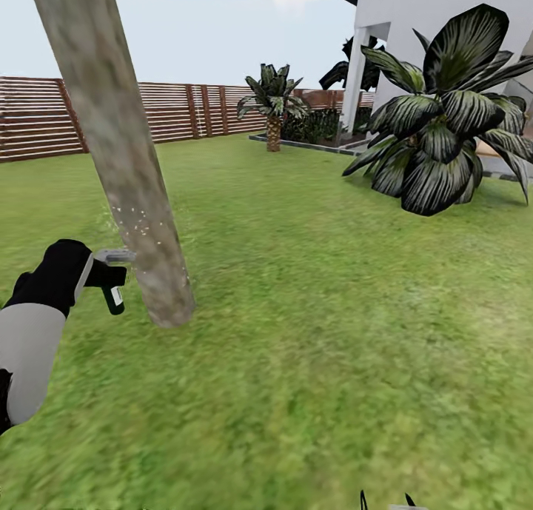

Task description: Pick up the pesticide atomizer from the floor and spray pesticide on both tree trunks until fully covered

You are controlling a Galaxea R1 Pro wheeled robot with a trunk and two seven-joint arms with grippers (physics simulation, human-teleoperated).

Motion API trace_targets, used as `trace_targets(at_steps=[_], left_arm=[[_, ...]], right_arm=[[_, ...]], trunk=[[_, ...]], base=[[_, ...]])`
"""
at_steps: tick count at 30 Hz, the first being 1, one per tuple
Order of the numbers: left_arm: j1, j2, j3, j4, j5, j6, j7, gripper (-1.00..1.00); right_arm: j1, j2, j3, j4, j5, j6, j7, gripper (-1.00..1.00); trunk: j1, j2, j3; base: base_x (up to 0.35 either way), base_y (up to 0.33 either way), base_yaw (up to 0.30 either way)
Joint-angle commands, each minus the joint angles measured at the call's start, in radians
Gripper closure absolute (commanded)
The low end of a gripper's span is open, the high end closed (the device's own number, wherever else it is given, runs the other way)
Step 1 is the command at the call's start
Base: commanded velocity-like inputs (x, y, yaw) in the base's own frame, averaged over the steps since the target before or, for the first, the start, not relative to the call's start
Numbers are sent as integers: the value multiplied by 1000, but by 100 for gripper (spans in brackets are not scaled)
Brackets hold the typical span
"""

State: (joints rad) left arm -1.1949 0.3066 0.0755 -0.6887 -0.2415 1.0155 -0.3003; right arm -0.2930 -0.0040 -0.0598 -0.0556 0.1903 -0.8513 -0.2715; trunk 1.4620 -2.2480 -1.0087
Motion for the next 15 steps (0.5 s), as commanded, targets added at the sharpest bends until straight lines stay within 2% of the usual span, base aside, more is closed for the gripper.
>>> trace_targets(at_steps=[1,3,7,8,10,15], left_arm=[[0,0,-1,0,0,0,0,100],[0,-1,-2,1,0,0,0,100],[16,-5,-2,3,2,-1,1,100],[27,-10,-2,3,3,-1,1,100],[37,-39,0,2,3,-2,1,100],[106,-32,4,3,4,-8,-1,100]], right_arm=[[0,0,0,0,0,0,0,-100],[0,0,0,0,0,0,0,-100],[0,0,0,0,0,1,0,-100],[0,0,0,0,0,1,0,-100],[0,1,0,0,0,1,0,-100],[0,1,0,0,0,2,0,-100]], trunk=[[0,0,0],[0,0,0],[0,0,0],[0,0,0],[0,0,0],[0,0,0]], base=[[160,-243,277],[202,-219,194],[167,-140,32],[32,-23,3],[8,-6,1],[0,0,0]])
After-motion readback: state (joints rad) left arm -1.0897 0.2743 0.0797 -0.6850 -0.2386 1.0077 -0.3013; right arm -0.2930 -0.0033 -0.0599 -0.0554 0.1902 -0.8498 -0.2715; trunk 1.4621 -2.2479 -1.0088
